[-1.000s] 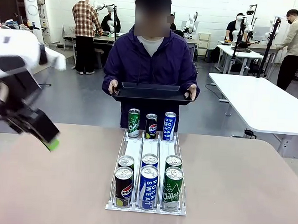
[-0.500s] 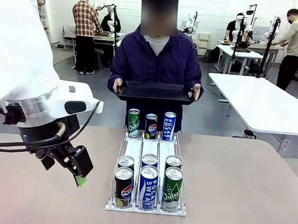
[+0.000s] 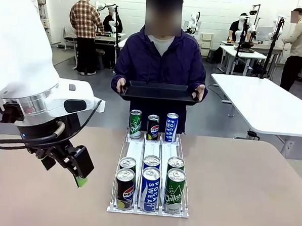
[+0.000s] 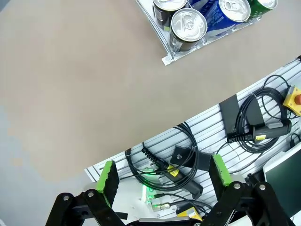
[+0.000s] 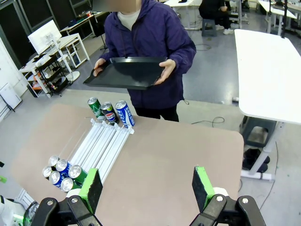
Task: Retrieve and hand over the desired beverage to the person.
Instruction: Pick up a can of the same type that the person held from the Automatic Can Dispenser.
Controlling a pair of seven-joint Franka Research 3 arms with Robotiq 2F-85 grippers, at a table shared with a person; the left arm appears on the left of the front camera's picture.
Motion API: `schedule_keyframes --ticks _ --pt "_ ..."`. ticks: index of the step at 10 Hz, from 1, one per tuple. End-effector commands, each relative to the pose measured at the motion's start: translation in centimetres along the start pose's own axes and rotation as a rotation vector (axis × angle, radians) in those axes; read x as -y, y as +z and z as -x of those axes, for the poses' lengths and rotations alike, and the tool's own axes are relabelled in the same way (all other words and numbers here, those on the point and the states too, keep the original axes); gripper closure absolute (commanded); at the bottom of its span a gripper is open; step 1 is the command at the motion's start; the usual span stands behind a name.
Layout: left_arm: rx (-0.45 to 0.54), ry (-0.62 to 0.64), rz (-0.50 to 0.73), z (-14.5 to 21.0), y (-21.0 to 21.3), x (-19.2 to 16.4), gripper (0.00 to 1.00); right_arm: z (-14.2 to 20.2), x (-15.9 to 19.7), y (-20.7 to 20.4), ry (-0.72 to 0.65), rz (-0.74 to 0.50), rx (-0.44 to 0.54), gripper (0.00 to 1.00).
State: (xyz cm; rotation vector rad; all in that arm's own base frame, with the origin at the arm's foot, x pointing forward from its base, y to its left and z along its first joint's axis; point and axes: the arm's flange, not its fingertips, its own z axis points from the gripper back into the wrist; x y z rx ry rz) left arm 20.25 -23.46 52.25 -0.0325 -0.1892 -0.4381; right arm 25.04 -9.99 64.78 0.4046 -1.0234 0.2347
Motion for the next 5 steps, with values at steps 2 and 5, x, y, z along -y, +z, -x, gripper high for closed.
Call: schedule_keyframes --ticks 2,5 --pt "0.011 0.023 -0.018 0.37 -0.17 -0.06 0.0 0.01 0.03 -0.19 -0.001 -0.013 0.002 0.0" --pt "-0.001 -0.002 -0.001 0.09 -0.02 -0.08 0.0 0.01 0.03 -0.19 -0.001 -0.013 0.002 0.0"
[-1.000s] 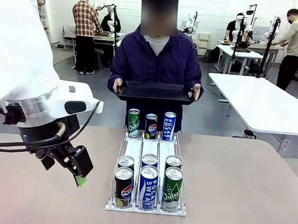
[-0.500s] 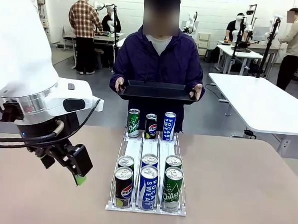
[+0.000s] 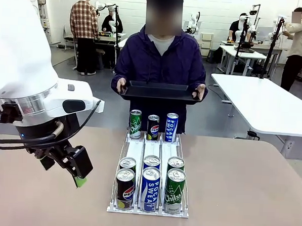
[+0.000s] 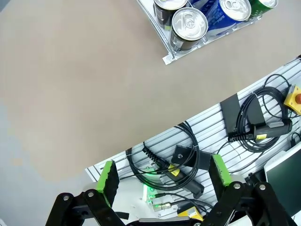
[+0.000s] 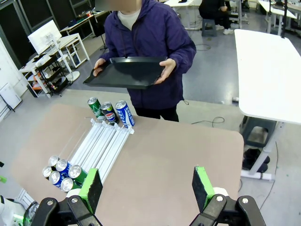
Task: Retrieve and hand over the desired beverage to the person.
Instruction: Pick up a can of the same type that the person held from the Automatic Can Dispenser.
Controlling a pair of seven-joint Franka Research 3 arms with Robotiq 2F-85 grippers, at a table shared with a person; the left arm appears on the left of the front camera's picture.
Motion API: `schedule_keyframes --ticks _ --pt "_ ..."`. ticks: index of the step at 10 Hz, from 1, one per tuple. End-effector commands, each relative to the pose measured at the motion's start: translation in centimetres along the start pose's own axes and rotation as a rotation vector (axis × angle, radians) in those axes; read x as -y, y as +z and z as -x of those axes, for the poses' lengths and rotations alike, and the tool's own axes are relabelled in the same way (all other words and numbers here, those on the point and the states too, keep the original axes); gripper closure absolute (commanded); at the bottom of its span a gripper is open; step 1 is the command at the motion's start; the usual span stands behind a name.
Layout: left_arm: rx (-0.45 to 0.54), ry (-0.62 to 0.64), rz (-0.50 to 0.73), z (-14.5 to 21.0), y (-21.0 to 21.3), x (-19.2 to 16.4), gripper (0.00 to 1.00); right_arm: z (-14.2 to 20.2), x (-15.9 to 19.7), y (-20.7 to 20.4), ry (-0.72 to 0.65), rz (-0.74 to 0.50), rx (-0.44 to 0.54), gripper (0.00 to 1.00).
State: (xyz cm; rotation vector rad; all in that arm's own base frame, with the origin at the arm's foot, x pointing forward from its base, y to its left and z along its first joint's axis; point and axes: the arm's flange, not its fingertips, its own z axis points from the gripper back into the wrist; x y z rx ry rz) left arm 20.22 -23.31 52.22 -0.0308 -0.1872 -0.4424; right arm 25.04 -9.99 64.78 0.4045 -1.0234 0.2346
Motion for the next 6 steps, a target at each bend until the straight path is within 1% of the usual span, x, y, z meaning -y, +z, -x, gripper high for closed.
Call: schedule_keyframes --ticks 1,2,3,4,6 --pt "-0.017 0.079 0.016 -0.5 -0.6 3.4 0.0 0.0 0.0 -0.2 -0.001 -0.013 0.002 0.0" --pt "0.01 0.207 -0.014 -1.6 -1.2 5.8 0.0 0.0 0.0 -0.2 -0.001 -0.013 0.002 0.0" --pt "0.005 0.256 -0.01 -3.1 -1.9 7.7 0.0 0.0 0.0 -0.2 -0.001 -0.013 0.002 0.0" --pt "-0.024 0.287 0.03 -4.9 -2.2 8.7 0.0 0.0 0.0 -0.2 -0.001 -0.013 0.002 0.0" --pt "-0.035 0.363 0.032 -8.3 -3.7 9.9 0.0 0.0 0.0 -0.2 -0.001 -0.013 0.002 0.0"
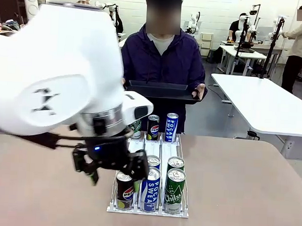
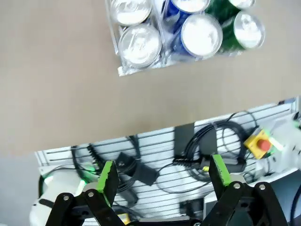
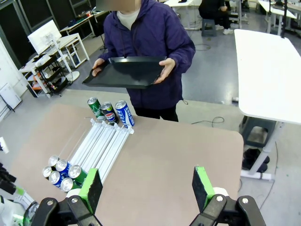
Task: Retrieve and hand over the desired beverage to the person.
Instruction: Pick up a can of the same type that the person held from the Automatic Can Dispenser.
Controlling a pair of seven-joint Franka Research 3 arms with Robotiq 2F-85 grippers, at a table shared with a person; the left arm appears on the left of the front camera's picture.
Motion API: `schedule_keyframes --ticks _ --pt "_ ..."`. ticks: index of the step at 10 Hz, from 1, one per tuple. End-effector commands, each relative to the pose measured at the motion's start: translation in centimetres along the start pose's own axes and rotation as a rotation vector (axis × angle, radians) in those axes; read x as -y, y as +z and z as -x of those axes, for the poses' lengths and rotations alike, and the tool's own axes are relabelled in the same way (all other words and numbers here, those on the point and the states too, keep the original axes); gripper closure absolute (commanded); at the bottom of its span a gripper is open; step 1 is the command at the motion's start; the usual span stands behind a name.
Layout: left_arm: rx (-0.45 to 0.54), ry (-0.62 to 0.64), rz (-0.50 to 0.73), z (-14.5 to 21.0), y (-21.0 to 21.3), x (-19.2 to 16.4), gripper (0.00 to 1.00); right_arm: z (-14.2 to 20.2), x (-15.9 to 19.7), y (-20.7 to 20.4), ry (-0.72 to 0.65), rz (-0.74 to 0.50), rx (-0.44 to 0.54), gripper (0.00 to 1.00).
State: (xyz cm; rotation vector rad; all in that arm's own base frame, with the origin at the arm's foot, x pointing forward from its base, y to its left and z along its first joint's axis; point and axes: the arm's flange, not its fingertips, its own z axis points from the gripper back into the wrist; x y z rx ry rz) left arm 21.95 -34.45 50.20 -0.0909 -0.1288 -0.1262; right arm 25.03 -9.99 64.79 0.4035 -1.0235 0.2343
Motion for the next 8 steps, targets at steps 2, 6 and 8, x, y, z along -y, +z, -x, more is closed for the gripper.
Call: schedule_keyframes --ticks 2,6,8 --pt "0.035 0.036 -0.041 -4.4 -2.5 2.4 0.0 0.0 0.0 -0.2 -0.001 -0.014 0.002 0.0" --pt "0.115 -0.046 -0.135 -6.8 -3.8 1.9 0.0 0.0 0.0 -0.2 -0.001 -0.014 0.002 0.0" --pt "0.123 -0.049 -0.136 -7.3 -4.4 2.0 0.0 0.0 0.0 -0.2 -0.001 -0.014 0.002 0.0"
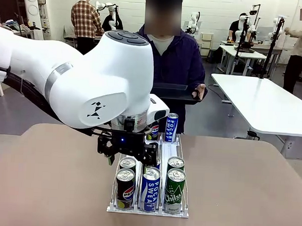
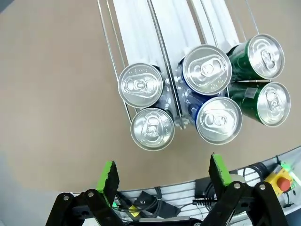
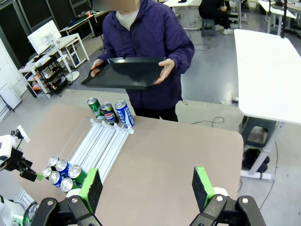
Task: Retrieve and hand over the desired beverage to the person.
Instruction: Pick up a can of the same type that the person held from the Automatic Can Dispenser.
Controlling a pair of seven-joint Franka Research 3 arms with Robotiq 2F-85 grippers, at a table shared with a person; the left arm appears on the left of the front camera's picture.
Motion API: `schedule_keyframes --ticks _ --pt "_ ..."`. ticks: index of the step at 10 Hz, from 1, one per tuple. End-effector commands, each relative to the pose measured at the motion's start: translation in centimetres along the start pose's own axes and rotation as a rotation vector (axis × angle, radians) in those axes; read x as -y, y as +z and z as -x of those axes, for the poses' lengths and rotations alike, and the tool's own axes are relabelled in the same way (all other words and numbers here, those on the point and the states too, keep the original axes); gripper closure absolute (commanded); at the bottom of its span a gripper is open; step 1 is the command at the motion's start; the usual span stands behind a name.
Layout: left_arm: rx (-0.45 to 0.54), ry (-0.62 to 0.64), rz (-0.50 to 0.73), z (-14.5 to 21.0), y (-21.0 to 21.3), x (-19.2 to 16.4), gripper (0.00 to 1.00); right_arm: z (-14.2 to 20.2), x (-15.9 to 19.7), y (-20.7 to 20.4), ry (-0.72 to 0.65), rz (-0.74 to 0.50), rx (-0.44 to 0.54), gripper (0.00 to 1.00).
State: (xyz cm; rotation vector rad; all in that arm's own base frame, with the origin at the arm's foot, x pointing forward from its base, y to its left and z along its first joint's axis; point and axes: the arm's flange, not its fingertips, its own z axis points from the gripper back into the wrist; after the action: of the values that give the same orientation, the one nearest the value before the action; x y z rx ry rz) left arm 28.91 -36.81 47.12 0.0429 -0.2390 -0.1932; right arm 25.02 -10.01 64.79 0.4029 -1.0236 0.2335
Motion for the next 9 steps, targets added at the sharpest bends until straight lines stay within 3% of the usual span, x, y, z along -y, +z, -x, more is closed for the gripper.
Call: schedule_keyframes --ticks 1,5,9 --pt "0.009 0.049 0.006 -0.9 -0.7 0.7 0.0 0.0 0.0 -0.2 -0.001 -0.015 0.002 0.0" --pt "-0.035 0.155 0.028 -2.3 -2.6 -0.5 0.0 0.0 0.0 -0.2 -0.001 -0.015 0.002 0.0" --pt "-0.047 0.18 0.039 -2.7 -2.9 -1.8 0.0 0.0 0.0 -0.2 -0.001 -0.015 0.002 0.0"
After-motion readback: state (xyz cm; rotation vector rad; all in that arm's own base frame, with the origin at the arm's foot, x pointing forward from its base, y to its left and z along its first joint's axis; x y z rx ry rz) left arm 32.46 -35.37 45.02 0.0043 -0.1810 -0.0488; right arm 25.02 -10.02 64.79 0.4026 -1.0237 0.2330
